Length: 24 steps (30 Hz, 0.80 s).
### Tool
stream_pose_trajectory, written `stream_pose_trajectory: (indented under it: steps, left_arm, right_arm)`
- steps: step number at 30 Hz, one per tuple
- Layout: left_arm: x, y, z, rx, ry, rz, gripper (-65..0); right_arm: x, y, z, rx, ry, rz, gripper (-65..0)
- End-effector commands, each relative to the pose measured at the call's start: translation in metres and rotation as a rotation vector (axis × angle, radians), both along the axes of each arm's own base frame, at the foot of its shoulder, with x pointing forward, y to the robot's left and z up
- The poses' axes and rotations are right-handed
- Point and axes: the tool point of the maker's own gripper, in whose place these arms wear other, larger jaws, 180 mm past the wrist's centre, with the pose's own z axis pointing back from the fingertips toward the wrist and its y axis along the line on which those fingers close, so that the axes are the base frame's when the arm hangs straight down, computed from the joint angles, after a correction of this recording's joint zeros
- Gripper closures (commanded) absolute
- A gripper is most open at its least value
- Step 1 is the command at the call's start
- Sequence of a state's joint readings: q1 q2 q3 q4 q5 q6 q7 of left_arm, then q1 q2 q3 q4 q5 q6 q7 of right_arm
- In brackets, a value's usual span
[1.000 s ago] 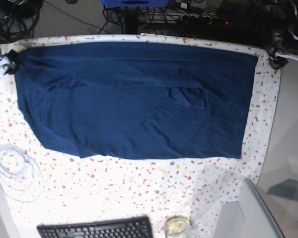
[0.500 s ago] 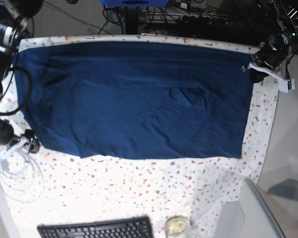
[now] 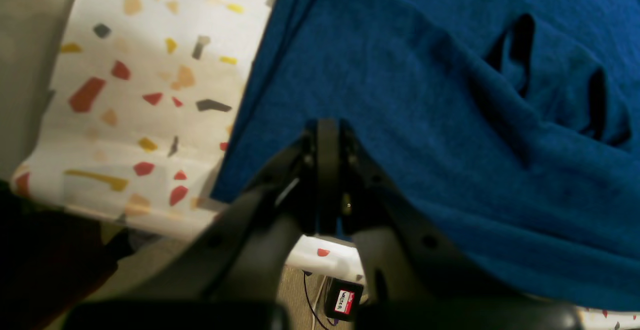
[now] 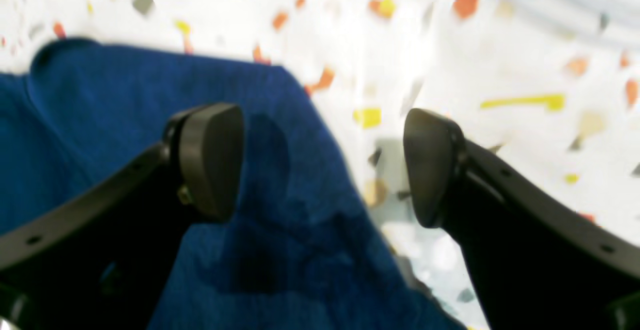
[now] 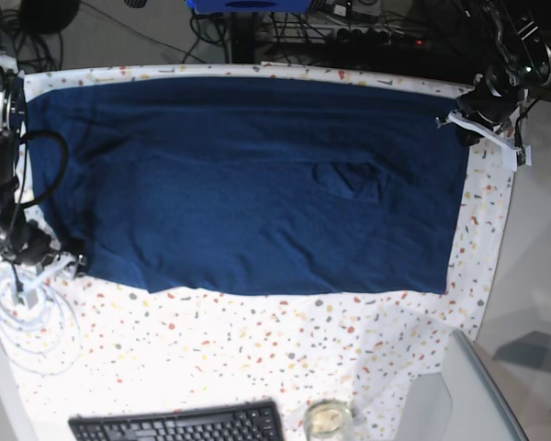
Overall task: Layout the t-shirt on the table in an organized manner, then fold the t-shirt properly
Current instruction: 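Grasp the shirt's side edge with the right gripper and tug it outward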
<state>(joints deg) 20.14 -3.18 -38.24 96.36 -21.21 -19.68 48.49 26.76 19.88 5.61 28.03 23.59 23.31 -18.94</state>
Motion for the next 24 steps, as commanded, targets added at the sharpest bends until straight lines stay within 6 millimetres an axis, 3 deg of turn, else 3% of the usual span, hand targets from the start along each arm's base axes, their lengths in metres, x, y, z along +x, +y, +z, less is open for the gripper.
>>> stream_pose_trajectory:
  steps: [1, 8, 17, 24]
  left_arm:
    - [0.007, 0.004, 0.010, 0.017, -0.039, -0.004, 0.0]
    - [0.007, 0.005, 0.010, 0.019, -0.038, -0.004, 0.0]
    - [0.006, 0.006, 0.010, 0.020, -0.037, -0.001, 0.0]
    - [0.006, 0.006, 0.010, 0.021, -0.036, -0.002, 0.0]
  right_arm:
    - [0.018, -0.011, 0.019, -0.015, -0.059, -0.021, -45.8]
    - [0.016, -0.016, 0.016, -0.030, -0.049, -0.048, -27.6]
    - [0.012, -0.015, 0.012, -0.029, -0.041, -0.049, -30.6]
    - [0.006, -0.015, 0.007, -0.030, -0.027, -0.049, -28.7]
